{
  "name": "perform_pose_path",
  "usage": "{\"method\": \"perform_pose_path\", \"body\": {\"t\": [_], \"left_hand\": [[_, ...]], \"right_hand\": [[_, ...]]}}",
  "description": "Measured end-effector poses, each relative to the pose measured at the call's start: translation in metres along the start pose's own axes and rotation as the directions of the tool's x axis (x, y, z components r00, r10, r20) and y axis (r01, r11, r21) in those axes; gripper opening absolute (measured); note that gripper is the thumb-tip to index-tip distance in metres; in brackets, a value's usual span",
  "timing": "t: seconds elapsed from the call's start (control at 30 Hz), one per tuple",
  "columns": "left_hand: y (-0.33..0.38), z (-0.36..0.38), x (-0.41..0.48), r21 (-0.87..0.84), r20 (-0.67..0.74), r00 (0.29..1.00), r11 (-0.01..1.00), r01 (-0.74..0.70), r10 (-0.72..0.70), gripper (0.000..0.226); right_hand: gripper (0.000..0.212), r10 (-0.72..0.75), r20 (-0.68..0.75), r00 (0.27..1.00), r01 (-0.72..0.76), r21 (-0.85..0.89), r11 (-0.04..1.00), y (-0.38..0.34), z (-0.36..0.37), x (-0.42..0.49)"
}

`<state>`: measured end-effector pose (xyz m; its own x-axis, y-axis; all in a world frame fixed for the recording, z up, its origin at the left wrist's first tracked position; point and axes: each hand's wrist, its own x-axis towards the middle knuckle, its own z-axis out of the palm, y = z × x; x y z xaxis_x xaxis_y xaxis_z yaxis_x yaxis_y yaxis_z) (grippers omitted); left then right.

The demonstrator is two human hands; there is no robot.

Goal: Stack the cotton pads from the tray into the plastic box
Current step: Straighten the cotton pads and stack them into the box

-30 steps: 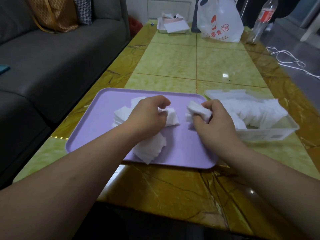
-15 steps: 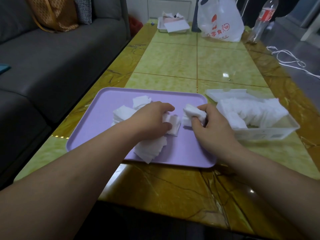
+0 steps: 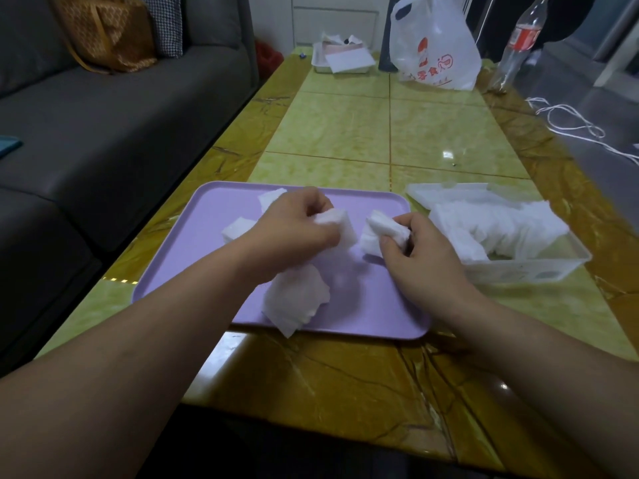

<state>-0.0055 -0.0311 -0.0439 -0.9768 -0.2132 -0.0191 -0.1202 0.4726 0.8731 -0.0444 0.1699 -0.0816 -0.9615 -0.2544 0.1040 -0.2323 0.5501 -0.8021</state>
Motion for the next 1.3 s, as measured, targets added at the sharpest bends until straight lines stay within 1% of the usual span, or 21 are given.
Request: {"method": "perform_pose_path", "body": {"t": [0.03,0.07,0.1,0.13,0.17,0.23,0.33,0.43,0.5,0.63,0.73,0.8,0.9,1.03,1.2,1.27,1.3], "left_hand": [[0.002,-0.002,-0.001,-0.161,0.055,0.998,0.987,0.021,-0.012,0.019],[0.003,-0.003,-0.002,-0.300,0.126,0.992,0.952,0.058,-0.021,0.022],[0.004,-0.003,-0.004,-0.392,0.189,0.982,0.915,0.094,-0.020,0.023],[0.003,-0.001,-0.005,-0.419,0.226,0.974,0.901,0.112,-0.016,0.024],[0.001,0.002,-0.005,-0.396,0.238,0.971,0.911,0.112,-0.016,0.026],[-0.005,0.008,-0.005,-0.287,0.222,0.975,0.956,0.062,0.003,0.027],[-0.011,0.011,-0.003,-0.041,0.140,0.988,0.997,-0.065,0.070,0.013],[-0.011,0.010,-0.002,0.026,0.130,0.986,0.994,-0.109,0.105,0.010],[-0.010,0.007,-0.003,-0.005,0.147,0.982,0.993,-0.116,0.116,0.009],[-0.005,0.000,-0.004,-0.268,0.224,0.974,0.963,0.018,0.044,0.020],[-0.006,0.001,-0.003,-0.343,0.268,0.963,0.938,0.057,0.040,0.019],[-0.006,0.005,-0.005,-0.330,0.293,0.956,0.941,0.071,0.030,0.022],[-0.008,0.010,-0.005,-0.250,0.266,0.964,0.966,0.067,0.002,0.021],[-0.013,0.010,-0.001,-0.158,0.195,0.981,0.987,0.008,0.023,0.020],[-0.014,0.011,0.001,-0.137,0.139,0.990,0.991,0.000,0.020,0.014],[-0.015,0.012,0.000,-0.117,0.124,0.992,0.993,-0.005,0.020,0.015],[-0.015,0.013,0.000,-0.104,0.116,0.993,0.994,-0.010,0.022,0.017]], "right_hand": [[0.015,0.006,-0.004,1.000,-0.006,0.016,1.000,-0.001,0.000,0.000],[0.015,0.016,-0.004,1.000,-0.016,0.035,0.999,-0.001,0.000,0.001],[0.015,0.031,0.002,1.000,-0.031,0.056,0.998,-0.001,0.000,0.001],[0.016,0.045,0.013,0.999,-0.046,0.083,0.996,-0.001,0.000,0.002],[0.016,0.057,0.029,0.998,-0.060,0.122,0.991,-0.002,0.000,0.002],[0.017,0.077,0.064,0.995,-0.090,0.233,0.968,-0.002,-0.001,0.002],[0.015,0.071,0.106,0.992,-0.102,0.330,0.938,-0.003,-0.002,0.002],[0.018,0.067,0.119,0.991,-0.105,0.348,0.932,0.000,-0.004,0.004],[0.017,0.072,0.106,0.992,-0.105,0.340,0.935,0.002,-0.003,0.006],[0.017,0.106,0.097,0.990,-0.134,0.364,0.922,0.006,-0.003,0.010],[0.020,0.107,0.124,0.987,-0.148,0.398,0.906,0.005,-0.002,0.010],[0.026,0.100,0.140,0.985,-0.150,0.414,0.898,0.004,-0.003,0.009],[0.030,0.085,0.181,0.980,-0.156,0.430,0.889,-0.001,-0.002,0.006],[0.029,0.084,0.199,0.976,-0.161,0.412,0.897,-0.002,-0.002,0.007],[0.024,0.059,0.208,0.976,-0.140,0.400,0.906,-0.004,-0.002,0.009],[0.020,0.054,0.236,0.970,-0.155,0.433,0.888,-0.004,-0.001,0.010],[0.022,0.057,0.257,0.965,-0.177,0.469,0.865,-0.005,-0.002,0.010]]}}
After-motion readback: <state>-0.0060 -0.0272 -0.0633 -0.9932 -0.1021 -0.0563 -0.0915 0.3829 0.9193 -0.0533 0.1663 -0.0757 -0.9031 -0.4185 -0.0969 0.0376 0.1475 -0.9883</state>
